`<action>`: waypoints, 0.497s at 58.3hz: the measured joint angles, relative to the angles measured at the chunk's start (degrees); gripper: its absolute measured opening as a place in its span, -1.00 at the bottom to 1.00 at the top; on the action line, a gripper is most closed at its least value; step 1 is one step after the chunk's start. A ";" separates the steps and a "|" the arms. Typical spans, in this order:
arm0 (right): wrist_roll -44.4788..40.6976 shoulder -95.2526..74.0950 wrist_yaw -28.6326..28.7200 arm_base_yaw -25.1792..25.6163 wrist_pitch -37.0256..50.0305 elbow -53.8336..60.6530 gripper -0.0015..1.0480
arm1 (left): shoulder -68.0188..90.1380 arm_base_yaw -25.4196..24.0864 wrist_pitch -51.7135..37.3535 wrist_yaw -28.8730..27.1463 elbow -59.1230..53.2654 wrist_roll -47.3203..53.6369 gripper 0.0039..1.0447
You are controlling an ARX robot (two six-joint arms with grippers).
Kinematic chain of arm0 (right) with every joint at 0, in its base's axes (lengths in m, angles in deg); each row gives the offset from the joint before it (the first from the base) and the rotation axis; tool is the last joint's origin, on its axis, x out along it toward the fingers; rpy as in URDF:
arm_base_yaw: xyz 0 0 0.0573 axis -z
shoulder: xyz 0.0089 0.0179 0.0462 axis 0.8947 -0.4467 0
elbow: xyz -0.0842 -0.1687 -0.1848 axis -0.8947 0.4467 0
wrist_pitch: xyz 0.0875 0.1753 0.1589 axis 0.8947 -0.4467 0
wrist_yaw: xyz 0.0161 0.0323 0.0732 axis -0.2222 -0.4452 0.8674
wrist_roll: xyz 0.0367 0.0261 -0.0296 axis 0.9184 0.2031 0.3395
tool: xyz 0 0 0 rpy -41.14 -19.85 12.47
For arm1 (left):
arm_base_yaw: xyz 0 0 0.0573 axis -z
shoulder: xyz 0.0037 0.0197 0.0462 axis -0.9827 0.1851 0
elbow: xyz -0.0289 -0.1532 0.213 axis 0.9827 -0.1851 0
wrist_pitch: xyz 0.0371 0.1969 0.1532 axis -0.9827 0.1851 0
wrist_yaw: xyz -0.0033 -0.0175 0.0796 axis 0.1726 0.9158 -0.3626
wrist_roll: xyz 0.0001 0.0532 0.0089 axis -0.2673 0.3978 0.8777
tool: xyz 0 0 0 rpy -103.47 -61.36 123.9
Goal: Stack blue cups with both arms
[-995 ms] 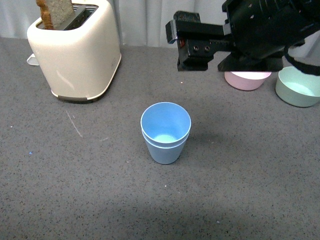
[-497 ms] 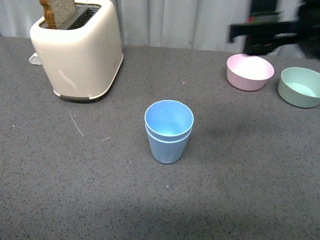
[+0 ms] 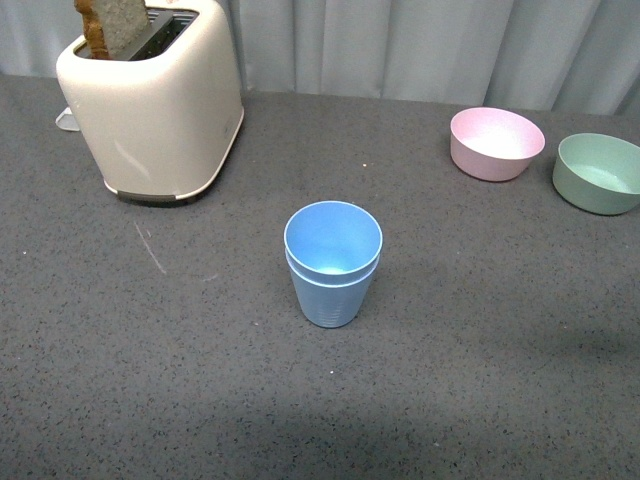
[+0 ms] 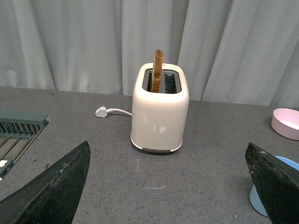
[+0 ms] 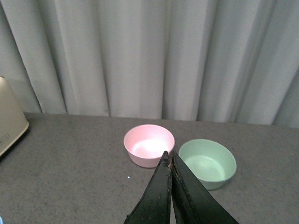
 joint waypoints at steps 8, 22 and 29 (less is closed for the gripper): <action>0.00 8.09 2.16 2.38 -4.26 3.37 -0.98 | 0.00 0.00 0.00 0.02 0.00 0.00 0.88; 0.00 18.99 5.35 5.11 -12.11 6.47 -0.98 | 0.00 0.00 0.00 0.00 0.00 0.00 0.88; 0.02 24.30 8.72 8.90 -16.46 7.52 -0.98 | 0.00 0.00 0.00 0.02 0.00 0.00 0.88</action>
